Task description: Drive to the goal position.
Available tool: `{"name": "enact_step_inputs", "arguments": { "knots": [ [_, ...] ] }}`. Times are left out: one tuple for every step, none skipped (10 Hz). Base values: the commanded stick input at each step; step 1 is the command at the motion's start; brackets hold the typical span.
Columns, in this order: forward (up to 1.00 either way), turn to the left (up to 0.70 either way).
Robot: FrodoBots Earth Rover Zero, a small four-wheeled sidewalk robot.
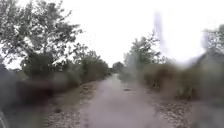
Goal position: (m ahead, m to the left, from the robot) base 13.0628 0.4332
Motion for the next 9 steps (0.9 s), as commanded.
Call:
{"name": "enact_step_inputs", "arguments": {
  "knots": [
    [0.70, 0.00],
    [0.70, 0.00],
    [0.70, 0.00],
    [0.70, 0.00],
    [0.70, 0.00],
    [0.70, 0.00],
    [0.70, 0.00],
    [0.70, 0.00],
    [0.70, 0.00]
  ]
}}
